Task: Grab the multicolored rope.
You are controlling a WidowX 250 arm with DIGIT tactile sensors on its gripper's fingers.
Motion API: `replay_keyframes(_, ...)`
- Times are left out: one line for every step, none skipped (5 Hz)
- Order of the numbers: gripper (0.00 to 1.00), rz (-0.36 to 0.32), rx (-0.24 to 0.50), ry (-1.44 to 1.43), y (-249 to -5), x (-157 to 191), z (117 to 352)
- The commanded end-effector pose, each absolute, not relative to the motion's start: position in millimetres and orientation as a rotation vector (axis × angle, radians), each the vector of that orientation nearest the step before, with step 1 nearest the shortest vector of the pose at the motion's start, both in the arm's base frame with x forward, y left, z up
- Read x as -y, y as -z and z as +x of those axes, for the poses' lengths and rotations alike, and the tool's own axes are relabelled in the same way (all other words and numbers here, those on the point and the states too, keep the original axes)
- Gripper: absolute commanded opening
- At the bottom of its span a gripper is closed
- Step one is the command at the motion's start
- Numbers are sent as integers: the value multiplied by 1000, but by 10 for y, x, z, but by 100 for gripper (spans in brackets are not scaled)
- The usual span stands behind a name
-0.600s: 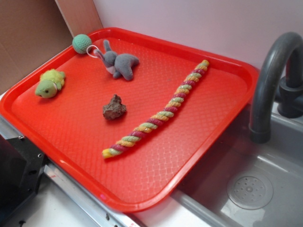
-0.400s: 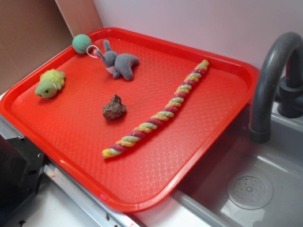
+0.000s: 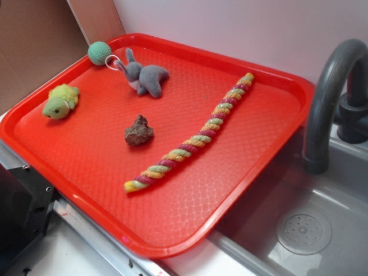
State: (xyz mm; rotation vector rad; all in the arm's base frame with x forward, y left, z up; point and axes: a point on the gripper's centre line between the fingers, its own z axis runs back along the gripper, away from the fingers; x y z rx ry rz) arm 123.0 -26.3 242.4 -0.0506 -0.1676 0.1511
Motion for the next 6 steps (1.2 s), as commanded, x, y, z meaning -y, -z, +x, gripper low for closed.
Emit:
replay_keyframes(100, -43, 229, -155, -2237, 818, 1841)
replay_keyframes(100, 24, 264, -181, -2127, 944, 2059)
replay_keyframes(100, 22, 286, -180, -1870, 1099, 2290)
replay_keyframes(100, -18, 262, -158, -1590, 1121, 2435)
replay_keyframes(100, -82, 208, -147, -1334, 1116, 2539)
replay_keyframes(100, -130, 145, -134, -1095, 1130, 2622)
